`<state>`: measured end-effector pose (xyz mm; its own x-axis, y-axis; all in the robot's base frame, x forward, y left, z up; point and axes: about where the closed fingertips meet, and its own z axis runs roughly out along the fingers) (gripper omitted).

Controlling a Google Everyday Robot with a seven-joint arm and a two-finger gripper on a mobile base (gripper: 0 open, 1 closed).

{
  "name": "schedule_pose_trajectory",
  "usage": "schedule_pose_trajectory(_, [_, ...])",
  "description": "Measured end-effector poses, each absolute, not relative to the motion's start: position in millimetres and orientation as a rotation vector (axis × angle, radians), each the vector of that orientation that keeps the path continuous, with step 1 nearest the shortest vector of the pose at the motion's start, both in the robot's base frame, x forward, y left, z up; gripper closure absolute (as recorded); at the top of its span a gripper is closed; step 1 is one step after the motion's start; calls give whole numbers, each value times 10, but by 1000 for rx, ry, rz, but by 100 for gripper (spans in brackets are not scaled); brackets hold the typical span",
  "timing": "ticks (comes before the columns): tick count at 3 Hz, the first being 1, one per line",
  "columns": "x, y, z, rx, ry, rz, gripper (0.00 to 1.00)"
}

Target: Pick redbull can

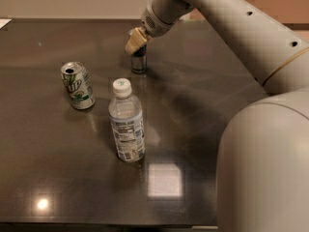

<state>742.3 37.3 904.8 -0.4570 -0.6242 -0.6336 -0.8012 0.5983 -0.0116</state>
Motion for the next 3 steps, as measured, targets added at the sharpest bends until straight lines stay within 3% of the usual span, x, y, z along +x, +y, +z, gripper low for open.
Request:
schedule_pose_trajectory(2, [7281,259,9134,-1222,2209,356,86])
schedule_pose_trajectory(3, [7092,154,9317,-1343,2148,381,100])
